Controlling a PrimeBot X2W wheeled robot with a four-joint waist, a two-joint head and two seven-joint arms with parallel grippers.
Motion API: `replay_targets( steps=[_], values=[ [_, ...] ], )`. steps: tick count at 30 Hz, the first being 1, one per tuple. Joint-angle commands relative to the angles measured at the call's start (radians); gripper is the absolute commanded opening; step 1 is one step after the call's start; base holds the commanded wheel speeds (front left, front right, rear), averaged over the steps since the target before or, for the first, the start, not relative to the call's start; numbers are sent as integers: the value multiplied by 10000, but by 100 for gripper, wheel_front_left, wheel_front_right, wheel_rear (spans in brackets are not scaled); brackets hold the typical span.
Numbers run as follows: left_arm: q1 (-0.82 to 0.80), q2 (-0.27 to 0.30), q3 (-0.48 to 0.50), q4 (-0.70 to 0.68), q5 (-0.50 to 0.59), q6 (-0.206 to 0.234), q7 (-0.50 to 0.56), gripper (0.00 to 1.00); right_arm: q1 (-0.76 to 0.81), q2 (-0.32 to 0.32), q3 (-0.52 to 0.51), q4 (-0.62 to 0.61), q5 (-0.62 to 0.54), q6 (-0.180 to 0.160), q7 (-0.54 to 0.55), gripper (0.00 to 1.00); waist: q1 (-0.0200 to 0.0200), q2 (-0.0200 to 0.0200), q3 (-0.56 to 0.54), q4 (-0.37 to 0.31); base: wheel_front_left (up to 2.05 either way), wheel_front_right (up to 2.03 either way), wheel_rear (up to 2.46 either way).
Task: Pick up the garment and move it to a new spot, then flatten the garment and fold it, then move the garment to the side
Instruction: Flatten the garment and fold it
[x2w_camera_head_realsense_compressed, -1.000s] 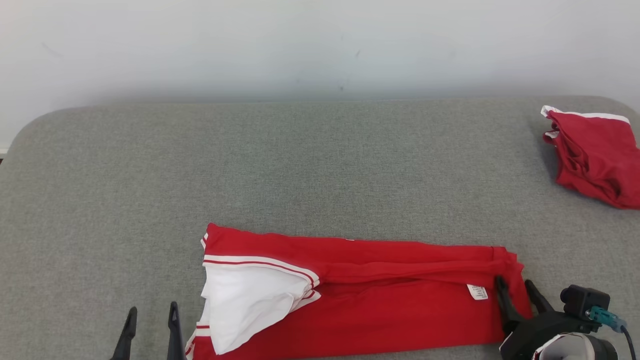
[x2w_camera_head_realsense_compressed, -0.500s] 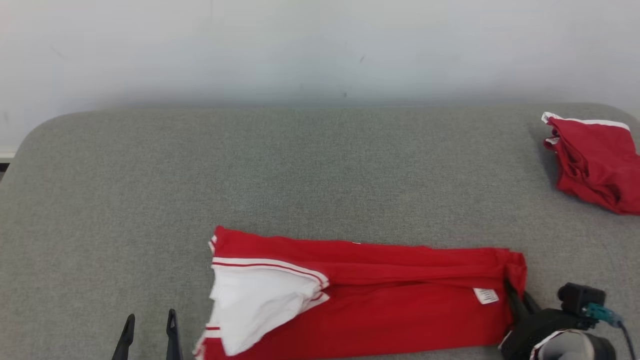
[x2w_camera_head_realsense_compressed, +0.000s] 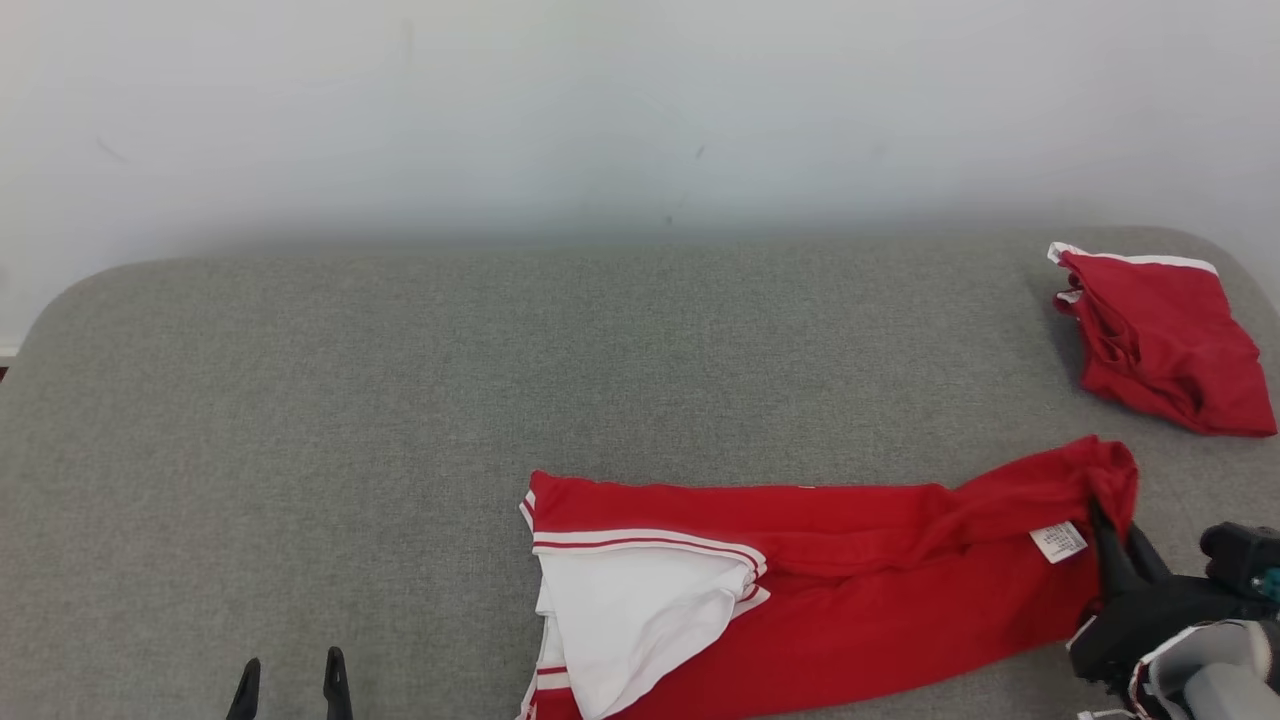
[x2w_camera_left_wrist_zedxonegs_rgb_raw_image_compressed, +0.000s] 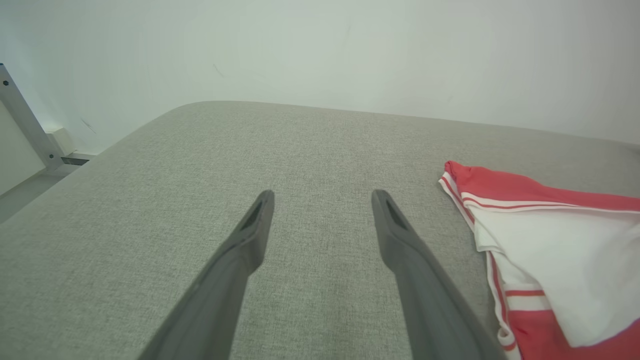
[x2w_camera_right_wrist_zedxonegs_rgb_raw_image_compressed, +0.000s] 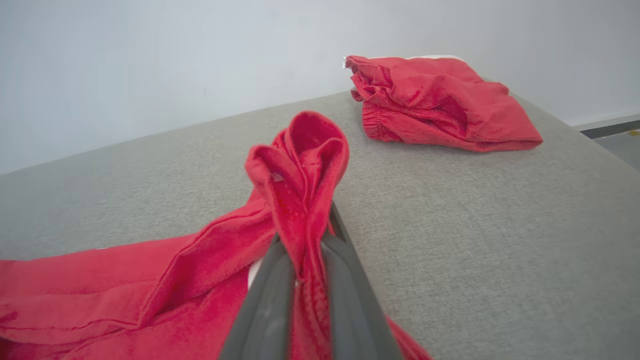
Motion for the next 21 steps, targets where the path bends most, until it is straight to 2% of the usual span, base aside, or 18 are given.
replay_targets(
  steps=[1, 7, 13, 17, 21],
  values=[
    [121, -19, 56, -13, -9, 37, -28, 100, 113, 205, 129, -355, -59, -29, -45, 0, 0, 0, -65, -95, 0, 0, 0],
    [214, -21, 62, 83, 2, 83, -28, 100, 314, 1182, 1126, -2799, 127, -29, 903, 0, 0, 0, -227, -231, 0, 0, 0],
    [-21, -19, -135, 213, 6, 41, -28, 100, 168, 2273, 1986, -4445, -100, -29, 1862, 0, 0, 0, -271, -22, 0, 0, 0],
    [-144, -19, -271, 281, -53, 24, -28, 100, -95, 3041, 2359, -4703, -399, -29, 2276, 0, 0, 0, -257, 199, 0, 0, 0],
    [-260, -18, -469, 362, -91, -25, -28, 100, -389, 3573, 2648, -4292, -710, -29, 2561, 0, 0, 0, -184, 524, 0, 0, 0]
  ],
)
